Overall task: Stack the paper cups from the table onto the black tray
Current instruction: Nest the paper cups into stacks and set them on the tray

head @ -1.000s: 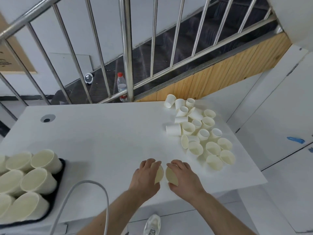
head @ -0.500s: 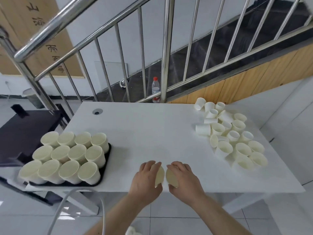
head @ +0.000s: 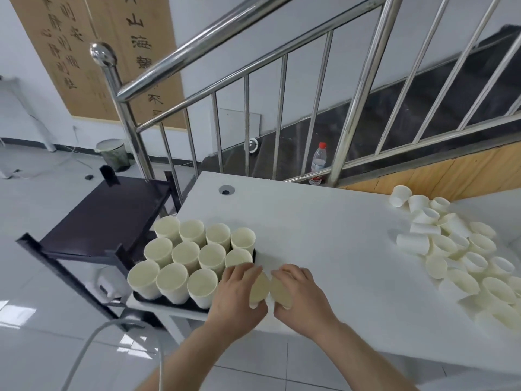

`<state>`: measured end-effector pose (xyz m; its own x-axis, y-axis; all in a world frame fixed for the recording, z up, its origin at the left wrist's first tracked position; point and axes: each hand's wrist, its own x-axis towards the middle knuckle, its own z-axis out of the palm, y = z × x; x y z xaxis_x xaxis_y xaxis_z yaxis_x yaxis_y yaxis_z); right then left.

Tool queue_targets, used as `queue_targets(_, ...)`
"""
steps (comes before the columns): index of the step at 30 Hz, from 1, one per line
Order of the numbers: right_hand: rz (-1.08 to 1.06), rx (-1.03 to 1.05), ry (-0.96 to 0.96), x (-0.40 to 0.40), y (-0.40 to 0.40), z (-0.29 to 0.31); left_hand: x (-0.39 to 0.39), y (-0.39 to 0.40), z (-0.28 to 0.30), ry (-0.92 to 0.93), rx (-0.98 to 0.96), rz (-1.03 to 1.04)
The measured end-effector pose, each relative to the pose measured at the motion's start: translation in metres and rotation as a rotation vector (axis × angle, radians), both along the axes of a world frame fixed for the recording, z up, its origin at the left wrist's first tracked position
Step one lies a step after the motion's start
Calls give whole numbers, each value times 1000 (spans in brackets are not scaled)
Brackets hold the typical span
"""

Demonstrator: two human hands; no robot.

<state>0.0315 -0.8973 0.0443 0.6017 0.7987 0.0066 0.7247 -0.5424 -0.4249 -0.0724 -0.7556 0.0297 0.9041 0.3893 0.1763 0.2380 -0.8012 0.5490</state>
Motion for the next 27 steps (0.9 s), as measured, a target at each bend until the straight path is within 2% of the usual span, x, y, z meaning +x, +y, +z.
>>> queue_targets(11, -55, 23, 52, -38, 110, 1, -31, 121, -5, 25, 21, -60)
queue_targets(17, -89, -52, 80, -44, 120, -12, -33, 137, -11, 161, -5, -112)
queue_targets(27, -88, -153, 112, -41, 123, -29, -26, 139, -29, 336, 71, -163)
